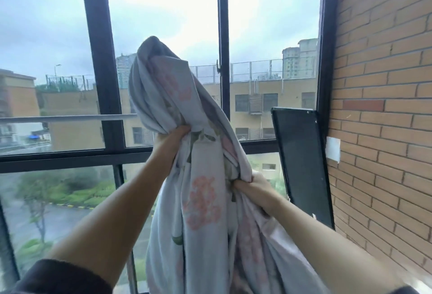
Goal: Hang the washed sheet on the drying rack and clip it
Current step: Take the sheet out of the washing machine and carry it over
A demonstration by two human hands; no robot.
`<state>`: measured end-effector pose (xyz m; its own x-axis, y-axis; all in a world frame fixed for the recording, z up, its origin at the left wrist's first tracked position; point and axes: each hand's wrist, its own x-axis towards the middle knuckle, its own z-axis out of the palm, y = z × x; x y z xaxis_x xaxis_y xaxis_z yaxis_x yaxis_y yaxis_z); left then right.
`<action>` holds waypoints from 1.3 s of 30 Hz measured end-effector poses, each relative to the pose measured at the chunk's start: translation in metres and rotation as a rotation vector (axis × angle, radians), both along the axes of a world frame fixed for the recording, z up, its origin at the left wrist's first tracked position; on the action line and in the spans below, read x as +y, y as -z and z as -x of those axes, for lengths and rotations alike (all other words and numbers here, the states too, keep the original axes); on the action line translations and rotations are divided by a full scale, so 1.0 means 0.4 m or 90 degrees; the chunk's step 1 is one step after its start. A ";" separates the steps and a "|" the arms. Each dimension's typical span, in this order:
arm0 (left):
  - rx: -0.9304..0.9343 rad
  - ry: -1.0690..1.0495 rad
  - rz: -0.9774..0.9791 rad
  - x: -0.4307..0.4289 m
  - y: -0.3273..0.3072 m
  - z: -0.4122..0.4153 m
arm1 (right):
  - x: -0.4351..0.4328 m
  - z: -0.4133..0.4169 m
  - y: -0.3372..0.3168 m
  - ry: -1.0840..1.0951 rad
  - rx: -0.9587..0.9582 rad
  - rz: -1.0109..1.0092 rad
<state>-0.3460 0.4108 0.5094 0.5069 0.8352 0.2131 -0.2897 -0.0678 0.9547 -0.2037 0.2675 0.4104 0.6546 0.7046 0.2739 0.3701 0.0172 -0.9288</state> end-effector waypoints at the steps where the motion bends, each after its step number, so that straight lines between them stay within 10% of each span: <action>1: 0.002 -0.005 0.002 0.036 0.005 0.023 | 0.028 0.014 -0.002 0.007 -0.005 -0.018; 12: 0.012 0.013 0.040 0.301 0.035 0.148 | 0.313 0.077 -0.175 -0.026 0.092 -0.275; 26: -0.072 -0.163 -0.113 0.547 -0.134 0.158 | 0.674 0.049 -0.425 -0.098 0.071 -0.346; 39: -0.002 -0.169 -0.269 0.920 -0.434 0.013 | 0.963 -0.093 -0.752 0.123 -0.041 -0.291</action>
